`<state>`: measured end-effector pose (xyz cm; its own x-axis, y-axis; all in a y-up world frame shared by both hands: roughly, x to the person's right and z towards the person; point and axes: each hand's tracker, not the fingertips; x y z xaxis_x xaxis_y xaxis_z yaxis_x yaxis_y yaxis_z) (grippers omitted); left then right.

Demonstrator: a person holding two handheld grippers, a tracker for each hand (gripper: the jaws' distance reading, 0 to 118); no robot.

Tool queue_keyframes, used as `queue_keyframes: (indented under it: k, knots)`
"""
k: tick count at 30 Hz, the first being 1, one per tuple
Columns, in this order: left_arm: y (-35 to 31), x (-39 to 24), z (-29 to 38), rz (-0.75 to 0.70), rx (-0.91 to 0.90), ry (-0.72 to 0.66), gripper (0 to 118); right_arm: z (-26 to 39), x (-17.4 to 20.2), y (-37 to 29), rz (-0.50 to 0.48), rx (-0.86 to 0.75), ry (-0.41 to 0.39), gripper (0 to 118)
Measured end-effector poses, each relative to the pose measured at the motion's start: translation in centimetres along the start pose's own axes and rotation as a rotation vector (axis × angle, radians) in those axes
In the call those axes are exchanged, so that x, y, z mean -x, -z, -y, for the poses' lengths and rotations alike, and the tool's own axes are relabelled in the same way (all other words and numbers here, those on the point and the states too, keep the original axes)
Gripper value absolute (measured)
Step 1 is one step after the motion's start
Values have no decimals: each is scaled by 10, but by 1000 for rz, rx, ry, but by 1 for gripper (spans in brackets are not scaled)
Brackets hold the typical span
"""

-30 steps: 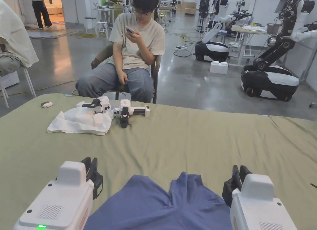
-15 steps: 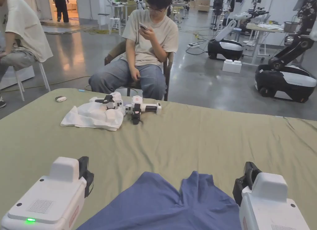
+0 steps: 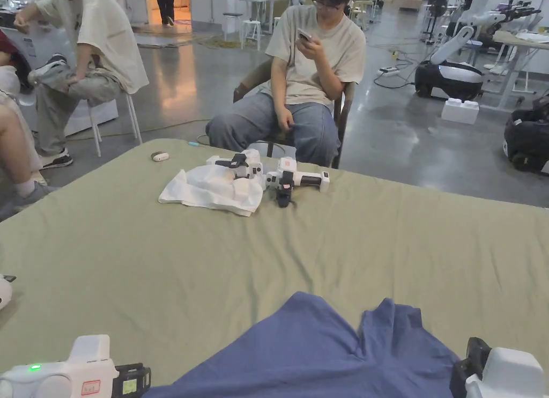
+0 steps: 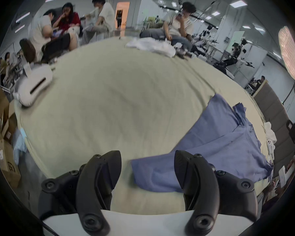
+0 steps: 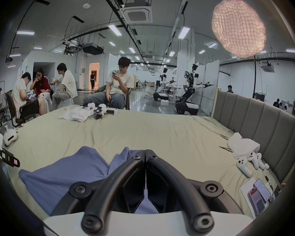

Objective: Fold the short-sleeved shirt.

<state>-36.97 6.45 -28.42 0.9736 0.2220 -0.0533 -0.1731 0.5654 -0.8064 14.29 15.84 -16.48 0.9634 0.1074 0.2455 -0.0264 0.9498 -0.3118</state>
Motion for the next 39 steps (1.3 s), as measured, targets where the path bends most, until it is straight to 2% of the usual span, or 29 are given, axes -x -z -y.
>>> queue_keyframes:
  k: [2,5,9,11,13,14,18,20,22,23,24,26,29,31,34,35,36,38,39]
  knots:
    - [18,3,-2,-4,42,-10,68,4,-1,3,2,21,2,0]
    - [43,2,2,-100,101,9,67,10,-2,8,6,43,1,0]
    - [50,-14,9,-155,61,93,55,16,-3,14,9,76,-3,0]
    - [52,-24,10,-174,48,128,44,19,-4,19,10,87,-2,0]
    - [49,-34,16,-149,37,170,12,21,-4,26,7,101,-8,0]
    - [52,-40,18,-128,38,189,1,22,-5,32,3,113,-7,0]
    - [60,-39,21,-134,48,220,0,20,-16,69,-47,184,-2,2]
    - [46,-42,23,-127,37,212,0,18,-27,101,-68,260,-31,18]
    - [37,-40,24,-115,13,204,0,16,-38,138,-101,369,-52,53]
    - [32,-40,24,-116,-4,196,0,17,-44,157,-119,443,-72,64]
    - [21,-43,26,-120,-21,189,0,19,-50,174,-131,483,-63,70]
    - [10,-41,27,-120,-62,159,0,25,-56,205,-162,578,-95,70]
    - [-6,-45,30,-102,-79,146,0,40,-64,246,-211,658,-84,70]
    - [-11,-48,33,-102,-87,154,0,45,-63,258,-202,687,-72,70]
    - [-15,-54,34,-105,-84,148,0,53,-58,274,-272,739,-80,69]
    - [-16,-55,35,-107,-82,146,0,57,-52,273,-286,765,-107,65]
    - [-16,-57,32,-110,-78,146,0,60,-49,276,-290,780,-122,55]
    - [-18,-61,34,-116,-76,153,0,60,-43,274,-259,752,-134,51]
    - [-18,-61,33,-118,-77,157,0,60,-41,275,-262,753,-136,42]
